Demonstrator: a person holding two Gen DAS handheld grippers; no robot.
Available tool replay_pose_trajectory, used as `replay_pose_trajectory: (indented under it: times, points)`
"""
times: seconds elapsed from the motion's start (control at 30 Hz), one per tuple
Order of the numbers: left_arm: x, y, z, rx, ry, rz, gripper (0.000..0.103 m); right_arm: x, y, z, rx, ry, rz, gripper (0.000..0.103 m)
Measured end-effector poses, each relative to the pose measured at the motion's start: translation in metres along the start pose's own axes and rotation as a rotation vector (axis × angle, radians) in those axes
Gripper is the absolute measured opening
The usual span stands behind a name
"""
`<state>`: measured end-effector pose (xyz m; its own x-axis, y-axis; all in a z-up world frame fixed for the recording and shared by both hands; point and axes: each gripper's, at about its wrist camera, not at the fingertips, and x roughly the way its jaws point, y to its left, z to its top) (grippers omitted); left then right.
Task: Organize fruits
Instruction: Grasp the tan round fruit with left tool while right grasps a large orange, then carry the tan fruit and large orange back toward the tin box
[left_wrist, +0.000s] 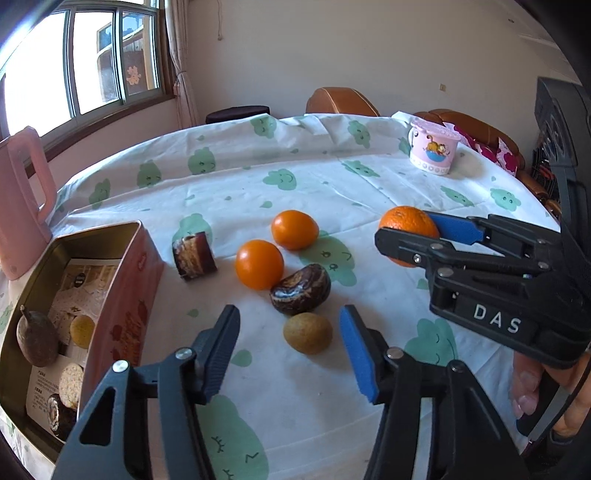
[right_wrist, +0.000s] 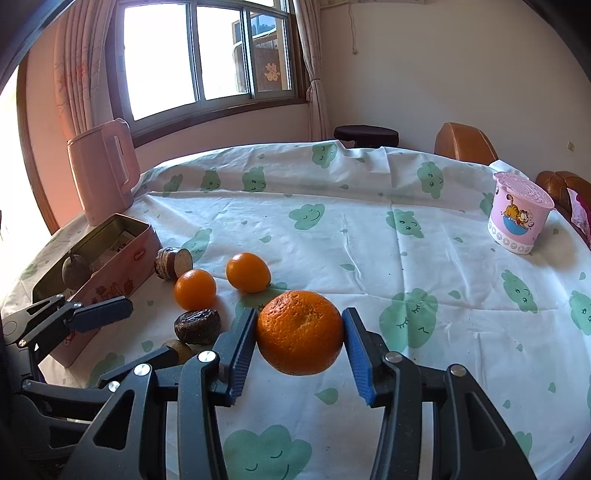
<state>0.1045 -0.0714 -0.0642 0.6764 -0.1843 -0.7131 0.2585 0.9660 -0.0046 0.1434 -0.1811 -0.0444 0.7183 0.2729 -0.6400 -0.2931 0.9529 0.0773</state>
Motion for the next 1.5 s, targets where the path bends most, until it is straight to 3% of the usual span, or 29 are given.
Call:
replay_pose_trajectory:
  times: [0.17, 0.53, 0.9, 1.5]
  points:
    - [0.012, -0.004, 0.000, 0.009, 0.063, -0.027, 0.032, 0.005, 0.004, 0.001, -0.019, 0.018, 0.006, 0.049]
    - [-0.003, 0.004, -0.001, -0.029, -0.017, 0.003, 0.031, -0.002, 0.000, -0.001, -0.004, -0.019, 0.085, 0.049]
    - [-0.020, 0.009, -0.001, -0.046, -0.111, 0.065, 0.031, -0.010, 0.008, -0.002, -0.048, -0.061, 0.093, 0.049]
    - [-0.033, 0.012, -0.004, -0.073, -0.180, 0.091, 0.031, -0.025, 0.013, -0.005, -0.072, -0.131, 0.089, 0.049]
